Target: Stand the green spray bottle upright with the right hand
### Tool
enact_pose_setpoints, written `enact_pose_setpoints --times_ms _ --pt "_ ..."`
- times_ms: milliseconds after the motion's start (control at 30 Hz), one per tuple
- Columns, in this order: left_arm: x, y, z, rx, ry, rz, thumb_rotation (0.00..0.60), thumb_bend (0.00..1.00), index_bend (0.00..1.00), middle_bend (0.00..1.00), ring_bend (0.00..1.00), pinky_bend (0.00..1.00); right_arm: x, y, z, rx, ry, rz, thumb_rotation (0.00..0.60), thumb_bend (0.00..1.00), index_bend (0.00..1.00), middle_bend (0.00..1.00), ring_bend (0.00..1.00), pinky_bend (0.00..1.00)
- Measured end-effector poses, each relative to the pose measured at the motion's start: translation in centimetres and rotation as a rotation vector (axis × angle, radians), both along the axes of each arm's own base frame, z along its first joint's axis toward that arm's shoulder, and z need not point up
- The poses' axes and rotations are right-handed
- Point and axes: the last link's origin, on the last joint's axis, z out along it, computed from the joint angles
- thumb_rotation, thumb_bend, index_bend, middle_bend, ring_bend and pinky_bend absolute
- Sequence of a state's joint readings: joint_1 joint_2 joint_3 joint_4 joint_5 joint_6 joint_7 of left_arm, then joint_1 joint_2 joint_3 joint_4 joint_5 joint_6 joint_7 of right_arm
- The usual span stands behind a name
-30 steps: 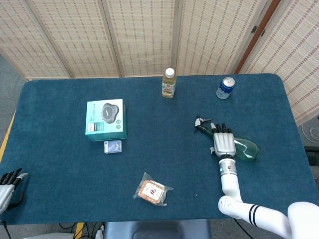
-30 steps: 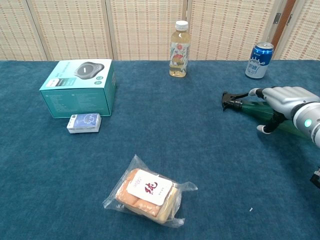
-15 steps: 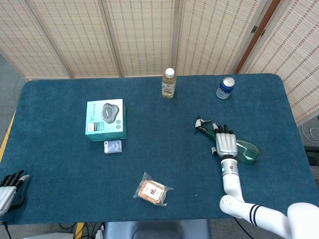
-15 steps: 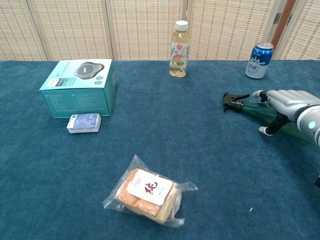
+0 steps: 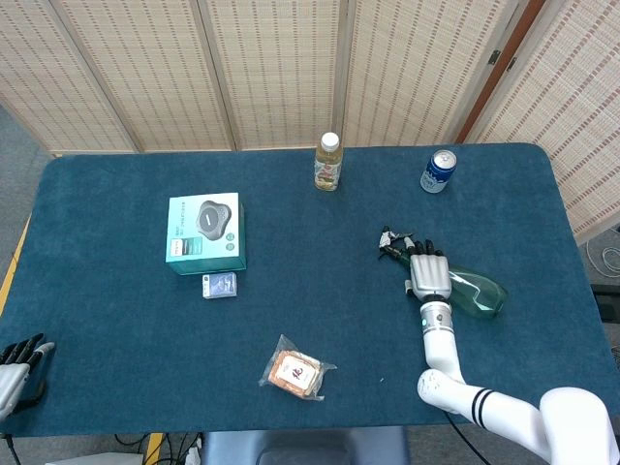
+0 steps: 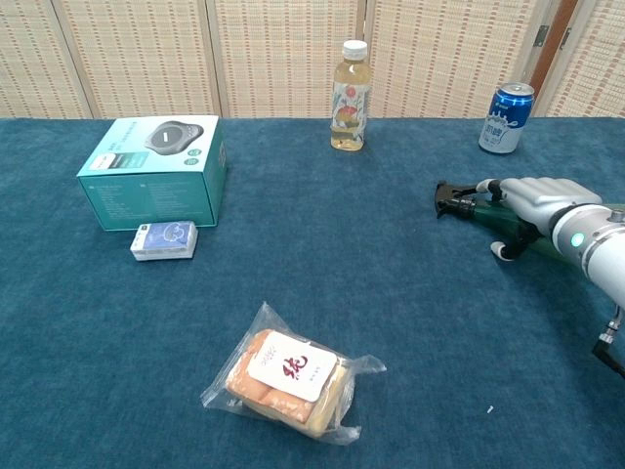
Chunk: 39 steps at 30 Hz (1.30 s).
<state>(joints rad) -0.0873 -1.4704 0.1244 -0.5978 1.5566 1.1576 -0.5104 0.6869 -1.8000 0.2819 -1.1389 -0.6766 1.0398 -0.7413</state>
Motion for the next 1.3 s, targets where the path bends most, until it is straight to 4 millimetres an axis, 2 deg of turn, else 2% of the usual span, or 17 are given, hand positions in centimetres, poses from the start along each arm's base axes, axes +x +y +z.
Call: enact_pose_setpoints --times_ms 333,867,1033,1300 --pt "-0.5 -0.3 -0.1 -0.005 -0.004 0.018 0.6 0.53 0.11 0.0 0.0 0.0 1.1 -0.6 -0.6 0.005 -0.001 0.012 0.6 0.23 0.09 0.19 0.1 0.25" --pt "-0.3 -0.5 -0.4 -0.007 -0.006 0.006 0.6 0.53 0.11 0.0 0.0 0.0 1.2 -0.5 -0.4 -0.01 -0.005 0.033 0.6 0.27 0.3 0.37 0.24 0.32" --pt "-0.3 -0.6 -0.4 -0.005 -0.006 0.009 0.6 0.53 0.11 0.0 0.0 0.0 1.1 -0.6 -0.5 -0.014 -0.006 0.043 0.6 0.28 0.37 0.43 0.3 0.37" --pt "-0.3 -0.6 -0.3 -0.002 -0.003 0.008 0.6 0.53 0.11 0.0 0.0 0.0 1.7 -0.7 -0.4 -0.042 -0.021 0.077 0.6 0.29 0.44 0.5 0.37 0.42"
